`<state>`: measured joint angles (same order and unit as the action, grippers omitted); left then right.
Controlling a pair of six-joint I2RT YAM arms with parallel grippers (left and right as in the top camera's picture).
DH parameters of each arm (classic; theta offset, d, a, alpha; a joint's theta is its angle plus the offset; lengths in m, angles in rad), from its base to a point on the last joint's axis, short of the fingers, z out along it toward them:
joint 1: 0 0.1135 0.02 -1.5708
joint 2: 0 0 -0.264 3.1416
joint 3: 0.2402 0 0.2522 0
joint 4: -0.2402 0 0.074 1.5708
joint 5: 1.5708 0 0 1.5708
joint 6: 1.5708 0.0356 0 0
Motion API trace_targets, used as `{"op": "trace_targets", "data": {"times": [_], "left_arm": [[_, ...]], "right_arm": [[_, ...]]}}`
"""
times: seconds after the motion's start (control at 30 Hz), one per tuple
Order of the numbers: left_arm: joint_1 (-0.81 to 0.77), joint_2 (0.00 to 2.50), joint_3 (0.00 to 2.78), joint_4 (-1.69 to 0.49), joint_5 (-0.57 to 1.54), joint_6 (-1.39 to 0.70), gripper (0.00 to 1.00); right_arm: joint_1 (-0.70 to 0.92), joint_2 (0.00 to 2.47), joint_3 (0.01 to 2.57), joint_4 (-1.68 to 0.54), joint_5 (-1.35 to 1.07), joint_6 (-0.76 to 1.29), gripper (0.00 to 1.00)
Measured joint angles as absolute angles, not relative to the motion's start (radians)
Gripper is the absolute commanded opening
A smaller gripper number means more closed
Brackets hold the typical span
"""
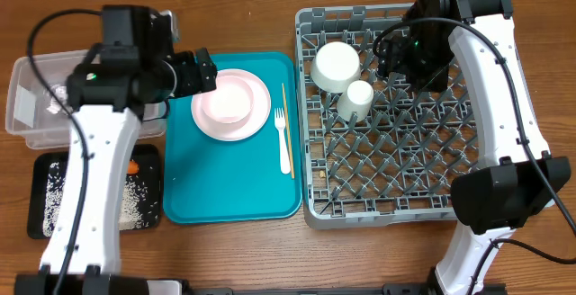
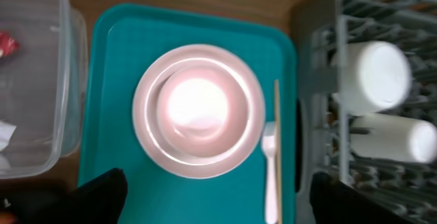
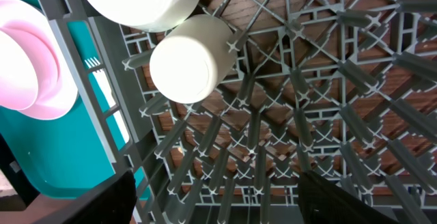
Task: Sort waste into correct bins and load items into the dishwasher
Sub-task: 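Grasp the pink bowl on the pink plate with the left gripper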
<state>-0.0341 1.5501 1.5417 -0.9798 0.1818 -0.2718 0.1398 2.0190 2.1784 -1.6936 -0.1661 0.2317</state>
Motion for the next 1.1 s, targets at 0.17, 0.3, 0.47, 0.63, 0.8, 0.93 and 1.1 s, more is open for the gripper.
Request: {"op": "trace_targets", "data": {"times": [0.17,0.3,0.47,0.63,0.8,0.93,1.1], "left_arm": [[-0.039,1.678,1.524,-0.935,0.084,-0.328,0.71],[-0.042,1.757,1.523,-0.915,0.07,-0.345,0.69],[-0.06,1.852,1.523,-0.908,0.068,-0.351,0.64],[-0.066,1.975,1.523,-0.9,0.066,-0.374,0.48],[-0.064,2.071,1.522,-0.899,0.065,-0.393,0.14],[-0.06,2.086,1.518,-0.9,0.068,-0.394,0.04],[-0.059,2.085,1.546,-0.955,0.07,-0.398,0.04]], "right_arm": [[0.14,2.019,2.173,-1.693,-0.156,0.232,0.78],[0.14,2.019,2.172,-1.691,-0.148,0.231,0.78],[0.14,2.019,2.172,-1.691,-0.141,0.232,0.78],[0.14,2.019,2.172,-1.69,-0.133,0.232,0.78],[0.14,2.019,2.172,-1.689,-0.13,0.231,0.79],[0.14,2.019,2.172,-1.686,-0.126,0.231,0.79],[0.14,2.019,2.172,-1.683,-0.126,0.232,0.81]]}}
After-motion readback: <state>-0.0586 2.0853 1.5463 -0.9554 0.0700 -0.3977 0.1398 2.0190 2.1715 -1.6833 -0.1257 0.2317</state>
